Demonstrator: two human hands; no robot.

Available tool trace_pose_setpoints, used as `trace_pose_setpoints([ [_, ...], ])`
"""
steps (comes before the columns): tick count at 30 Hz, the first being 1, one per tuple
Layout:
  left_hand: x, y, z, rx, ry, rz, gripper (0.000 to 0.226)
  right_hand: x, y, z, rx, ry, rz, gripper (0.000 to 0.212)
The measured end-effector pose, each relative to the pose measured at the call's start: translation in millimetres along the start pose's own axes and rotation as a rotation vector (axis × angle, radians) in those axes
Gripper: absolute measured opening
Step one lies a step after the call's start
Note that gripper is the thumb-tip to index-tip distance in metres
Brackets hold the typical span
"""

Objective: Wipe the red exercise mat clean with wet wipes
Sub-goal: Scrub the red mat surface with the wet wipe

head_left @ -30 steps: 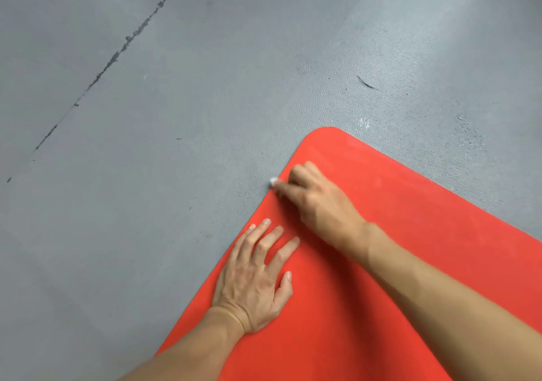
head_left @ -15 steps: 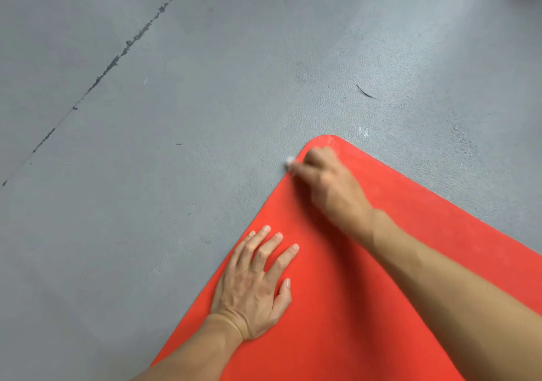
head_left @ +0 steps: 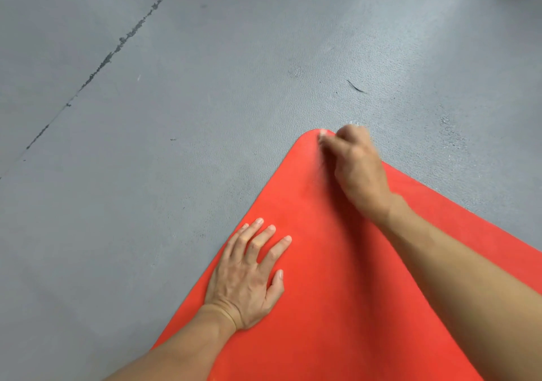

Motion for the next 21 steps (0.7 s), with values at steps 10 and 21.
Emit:
trace_pose_setpoints([
  [10,0.3,0.0,-0.8,-0.008,-0.003,-0.001,0.061,70.4,88.4,3.0,0.102,-0.143,0.137,0.038],
  [21,0.0,-1.1,-1.2,-0.009,-0.008,0.003,0.060,81.4,94.6,2.5,0.026,-0.214,0.008,0.043],
])
Point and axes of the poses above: each hand's wrist, its own y-axis away from the middle knuckle, its own z-axis out of the back of the hand, x = y × z, the point moved 1 cm from there along -y, towards the middle knuckle, and after that the axes turned 9 degrees about z, right-handed, at the moved point
